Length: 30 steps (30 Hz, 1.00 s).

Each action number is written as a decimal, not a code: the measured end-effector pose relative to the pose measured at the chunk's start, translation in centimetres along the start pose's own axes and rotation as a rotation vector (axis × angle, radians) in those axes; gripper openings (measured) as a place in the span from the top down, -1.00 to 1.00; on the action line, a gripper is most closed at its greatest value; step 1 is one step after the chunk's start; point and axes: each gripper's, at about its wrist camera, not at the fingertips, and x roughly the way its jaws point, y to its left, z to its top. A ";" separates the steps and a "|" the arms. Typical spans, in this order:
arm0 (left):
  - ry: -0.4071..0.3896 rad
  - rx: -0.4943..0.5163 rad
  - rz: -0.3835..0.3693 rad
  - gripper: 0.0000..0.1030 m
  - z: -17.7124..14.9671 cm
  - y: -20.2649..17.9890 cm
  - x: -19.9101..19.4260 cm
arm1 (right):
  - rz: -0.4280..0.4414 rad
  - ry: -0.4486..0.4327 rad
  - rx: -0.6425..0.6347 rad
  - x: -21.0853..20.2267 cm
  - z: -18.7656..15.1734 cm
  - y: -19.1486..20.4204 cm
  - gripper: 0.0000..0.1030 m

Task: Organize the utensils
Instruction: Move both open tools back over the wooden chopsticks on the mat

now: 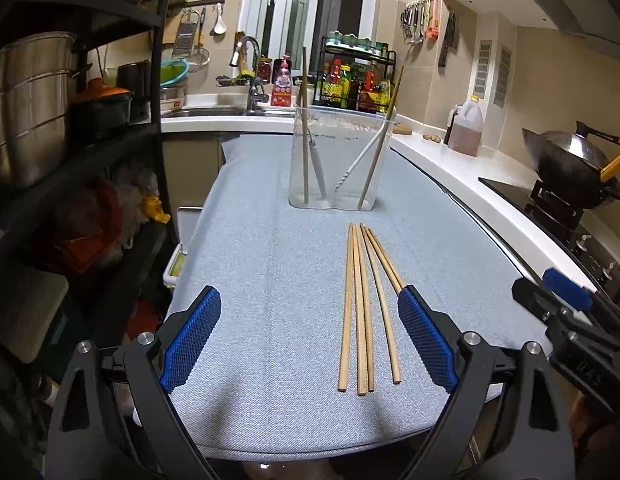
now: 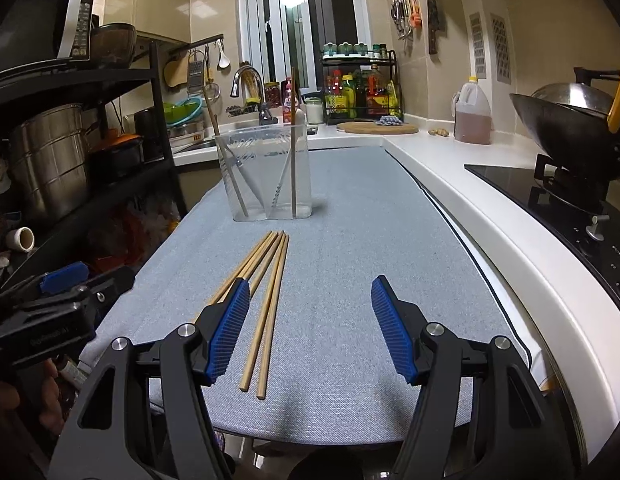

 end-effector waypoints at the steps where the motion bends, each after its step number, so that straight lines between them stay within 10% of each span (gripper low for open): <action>1: -0.005 -0.009 -0.002 -0.70 -0.1 0.1 -0.2 | 0.001 0.007 -0.001 0.1 -0.2 0.0 -0.23; 20: -0.004 0.007 0.002 -0.69 -4.4 0.6 2.2 | 0.004 0.074 -0.047 2.7 -4.0 0.6 -0.15; 30: 0.043 0.054 -0.002 -0.37 -6.0 0.5 4.2 | 0.023 0.105 -0.087 3.8 -4.7 1.7 0.05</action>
